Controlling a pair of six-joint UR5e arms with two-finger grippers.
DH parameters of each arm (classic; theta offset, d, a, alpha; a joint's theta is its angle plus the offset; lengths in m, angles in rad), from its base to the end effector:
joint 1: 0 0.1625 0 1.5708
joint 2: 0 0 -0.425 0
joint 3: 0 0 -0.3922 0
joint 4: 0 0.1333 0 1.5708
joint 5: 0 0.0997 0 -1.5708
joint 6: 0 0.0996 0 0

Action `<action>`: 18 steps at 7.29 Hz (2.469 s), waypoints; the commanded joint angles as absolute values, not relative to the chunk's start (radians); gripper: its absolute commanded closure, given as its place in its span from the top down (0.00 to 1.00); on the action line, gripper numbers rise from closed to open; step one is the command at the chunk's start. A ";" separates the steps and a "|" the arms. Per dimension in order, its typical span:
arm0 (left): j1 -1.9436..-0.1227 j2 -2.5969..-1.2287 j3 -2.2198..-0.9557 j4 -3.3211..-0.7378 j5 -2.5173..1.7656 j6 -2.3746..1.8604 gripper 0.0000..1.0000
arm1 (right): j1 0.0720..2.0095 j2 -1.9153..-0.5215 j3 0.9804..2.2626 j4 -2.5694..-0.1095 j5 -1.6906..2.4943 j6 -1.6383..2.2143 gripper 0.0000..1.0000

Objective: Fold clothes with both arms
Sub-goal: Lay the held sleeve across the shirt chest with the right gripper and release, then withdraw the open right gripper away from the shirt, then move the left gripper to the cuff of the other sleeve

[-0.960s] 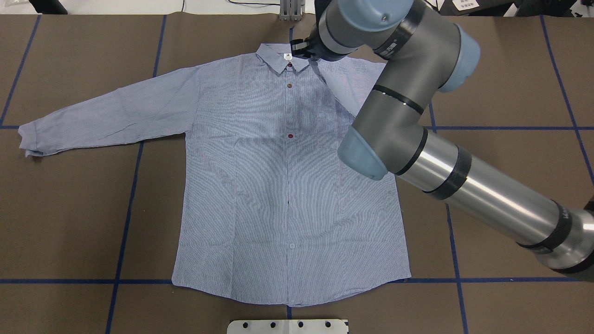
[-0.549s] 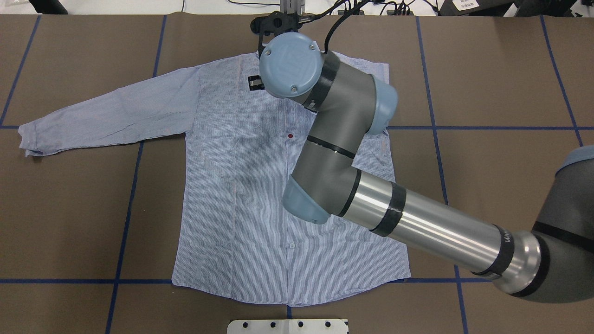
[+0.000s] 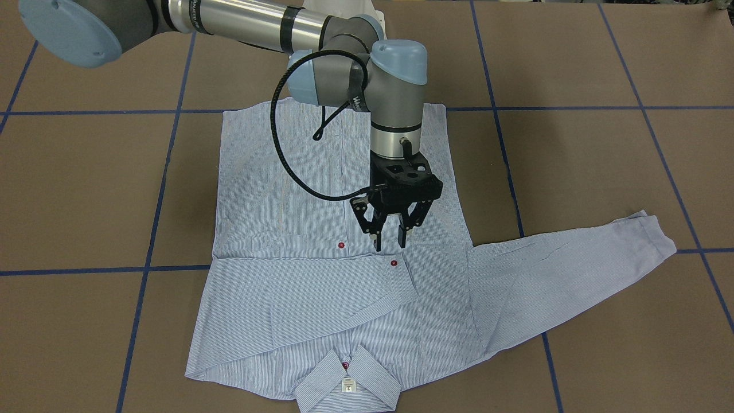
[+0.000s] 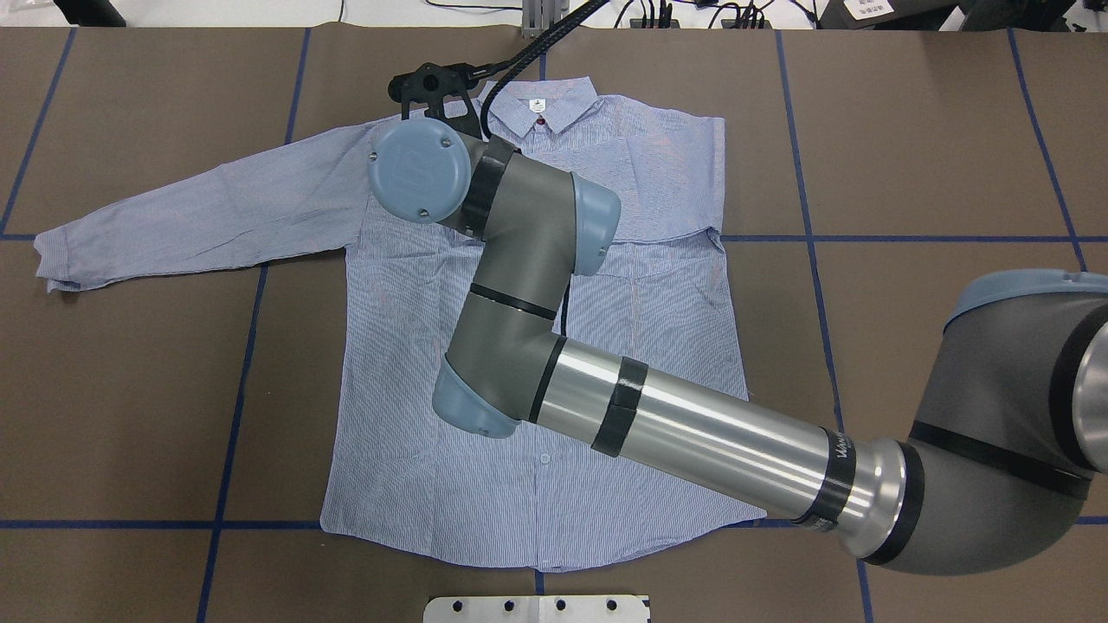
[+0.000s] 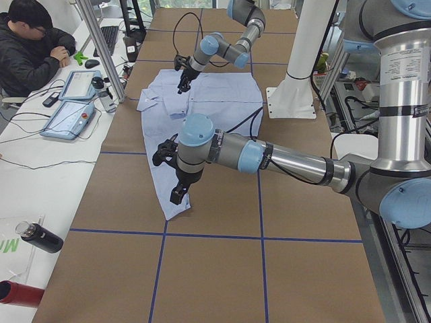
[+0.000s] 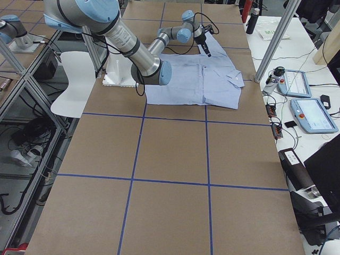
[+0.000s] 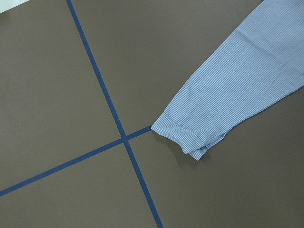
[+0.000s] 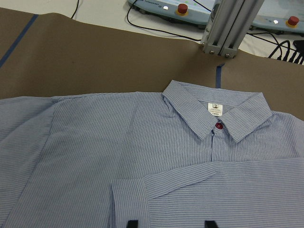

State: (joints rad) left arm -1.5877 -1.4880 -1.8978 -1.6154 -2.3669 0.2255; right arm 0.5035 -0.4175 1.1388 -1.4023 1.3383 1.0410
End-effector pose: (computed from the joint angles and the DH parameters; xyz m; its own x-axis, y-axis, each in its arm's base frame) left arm -0.0699 -0.4597 0.5296 0.6887 0.4011 -0.6040 -0.1414 0.8913 0.4308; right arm -0.6438 -0.5330 0.0594 0.7924 -0.1250 0.5971 -0.2618 0.8145 0.5178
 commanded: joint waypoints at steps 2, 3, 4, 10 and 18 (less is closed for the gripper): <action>-1.582 -1.524 -1.898 -1.617 -2.365 0.222 1.00 | 0.515 -0.339 1.060 -1.408 1.400 1.124 0.99; -1.582 -1.532 -1.873 -1.634 -2.367 0.184 1.00 | 0.572 -0.344 1.063 -1.410 1.554 1.155 0.99; -1.580 -1.539 -1.823 -1.752 -2.367 0.075 1.00 | 0.628 -0.372 1.083 -1.434 1.741 1.158 0.99; -1.384 -1.539 -1.533 -2.400 -2.356 -0.274 1.00 | 0.955 -0.947 1.855 -1.899 2.032 0.629 1.00; -1.119 -1.549 -1.355 -2.701 -2.082 -0.710 1.00 | 1.393 -1.454 1.988 -1.917 2.287 -0.138 1.00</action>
